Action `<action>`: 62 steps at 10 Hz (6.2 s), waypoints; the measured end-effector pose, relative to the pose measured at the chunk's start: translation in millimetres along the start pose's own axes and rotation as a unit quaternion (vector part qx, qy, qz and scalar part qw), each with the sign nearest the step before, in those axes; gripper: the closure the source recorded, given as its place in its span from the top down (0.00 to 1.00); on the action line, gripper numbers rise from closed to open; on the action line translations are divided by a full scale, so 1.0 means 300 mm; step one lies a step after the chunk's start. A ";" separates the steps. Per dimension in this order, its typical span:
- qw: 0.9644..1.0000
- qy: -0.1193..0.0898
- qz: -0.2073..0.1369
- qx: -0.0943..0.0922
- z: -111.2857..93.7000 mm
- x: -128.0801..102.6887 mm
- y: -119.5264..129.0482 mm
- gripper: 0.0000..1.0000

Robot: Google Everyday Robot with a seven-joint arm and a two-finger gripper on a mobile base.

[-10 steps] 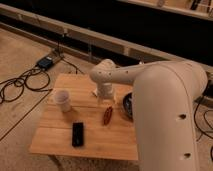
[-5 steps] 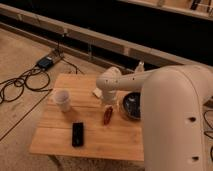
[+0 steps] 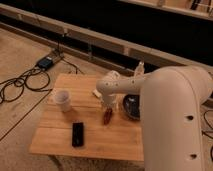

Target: Place the pepper in the ceramic cup

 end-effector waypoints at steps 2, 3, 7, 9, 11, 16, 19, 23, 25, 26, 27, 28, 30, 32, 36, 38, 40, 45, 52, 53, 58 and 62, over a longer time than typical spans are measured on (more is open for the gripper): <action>1.000 0.007 -0.008 0.001 0.026 0.009 0.004 0.65; 1.000 0.011 -0.007 -0.002 0.034 0.013 0.004 0.65; 1.000 0.025 0.003 -0.018 0.062 0.009 -0.009 0.30; 0.999 0.029 0.002 -0.018 0.064 0.007 -0.016 0.12; 1.000 0.027 -0.007 -0.013 0.030 -0.003 -0.007 0.00; 0.998 -0.004 -0.067 -0.002 -0.138 -0.092 0.098 0.00; 0.992 -0.039 -0.118 -0.001 -0.259 -0.169 0.203 0.00; 0.979 -0.086 -0.187 -0.001 -0.395 -0.252 0.351 0.00; 0.972 -0.103 -0.212 -0.015 -0.441 -0.267 0.430 0.00; 0.968 -0.114 -0.223 -0.028 -0.464 -0.271 0.475 0.00; 0.963 -0.126 -0.234 -0.044 -0.488 -0.271 0.529 0.00; 0.959 -0.136 -0.241 -0.054 -0.505 -0.270 0.560 0.00; 0.952 -0.155 -0.257 -0.066 -0.533 -0.259 0.610 0.00; 0.944 -0.178 -0.270 -0.072 -0.554 -0.239 0.654 0.00; 0.930 -0.195 -0.303 -0.077 -0.503 -0.172 0.733 0.00; 0.923 -0.199 -0.317 -0.085 -0.490 -0.156 0.768 0.00; 0.913 -0.213 -0.336 -0.089 -0.521 -0.167 0.799 0.00; 0.894 -0.226 -0.372 -0.104 -0.554 -0.165 0.904 0.00; 0.884 -0.231 -0.386 -0.128 -0.528 -0.186 1.000 0.00; 0.884 -0.230 -0.384 -0.133 -0.525 -0.188 1.007 0.00; 0.886 -0.228 -0.373 -0.153 -0.497 -0.181 1.021 0.25; 0.887 -0.235 -0.359 -0.170 -0.497 -0.182 1.024 0.65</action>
